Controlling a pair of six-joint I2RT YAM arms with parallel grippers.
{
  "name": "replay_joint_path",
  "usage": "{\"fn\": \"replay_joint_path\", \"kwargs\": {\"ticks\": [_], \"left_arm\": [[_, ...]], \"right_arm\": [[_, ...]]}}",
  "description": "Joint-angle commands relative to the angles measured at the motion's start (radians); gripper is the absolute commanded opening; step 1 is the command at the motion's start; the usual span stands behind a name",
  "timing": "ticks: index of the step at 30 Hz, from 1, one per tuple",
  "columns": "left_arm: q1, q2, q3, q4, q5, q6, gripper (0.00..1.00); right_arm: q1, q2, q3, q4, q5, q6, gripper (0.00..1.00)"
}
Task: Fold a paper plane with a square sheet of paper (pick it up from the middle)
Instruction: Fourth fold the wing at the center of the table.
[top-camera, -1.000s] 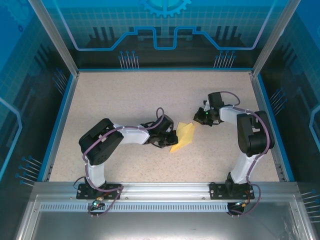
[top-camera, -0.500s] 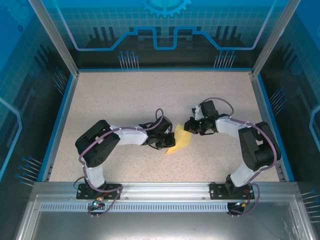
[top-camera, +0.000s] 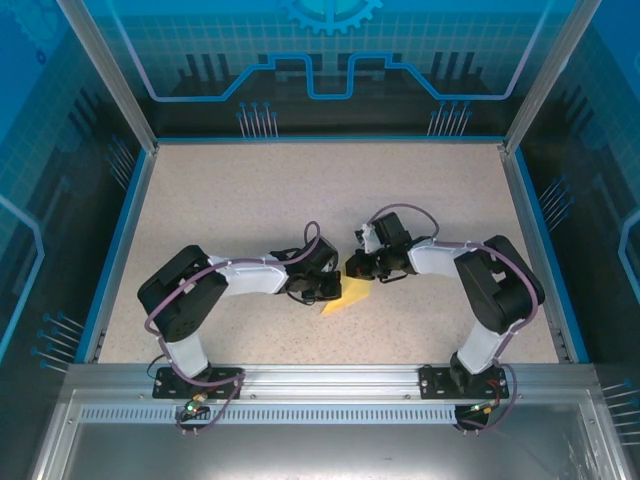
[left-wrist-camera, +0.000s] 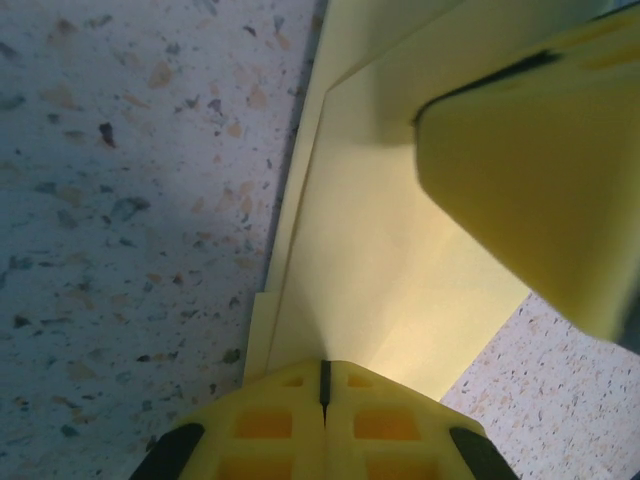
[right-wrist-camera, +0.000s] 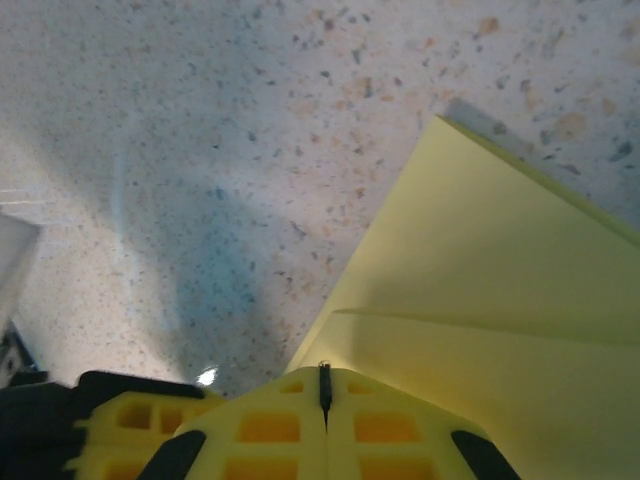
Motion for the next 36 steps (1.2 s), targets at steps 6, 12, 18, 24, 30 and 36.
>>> {"fn": "replay_joint_path", "kwargs": {"ticks": [6, 12, 18, 24, 30, 36], "left_arm": [[-0.004, 0.027, -0.041, -0.185, -0.037, 0.022, 0.00], [-0.005, 0.038, -0.044, -0.191, -0.030, 0.017, 0.00], [-0.005, 0.039, -0.047, -0.194, -0.031, 0.019, 0.00], [-0.004, 0.035, -0.049, -0.186, -0.030, 0.019, 0.00], [-0.004, 0.040, -0.040, -0.143, -0.018, 0.006, 0.00], [-0.006, 0.044, -0.038, 0.001, -0.013, -0.075, 0.00]], "right_arm": [[-0.009, 0.055, 0.011, 0.018, 0.033, -0.050, 0.04], [-0.122, 0.030, -0.059, 0.069, 0.072, -0.073, 0.04], [-0.192, -0.005, -0.075, 0.100, 0.167, -0.043, 0.04], [-0.226, -0.022, -0.089, 0.143, 0.229, 0.019, 0.04], [-0.228, -0.128, -0.109, 0.140, 0.217, 0.024, 0.04], [-0.191, -0.234, -0.121, 0.087, 0.128, 0.027, 0.05]]}}
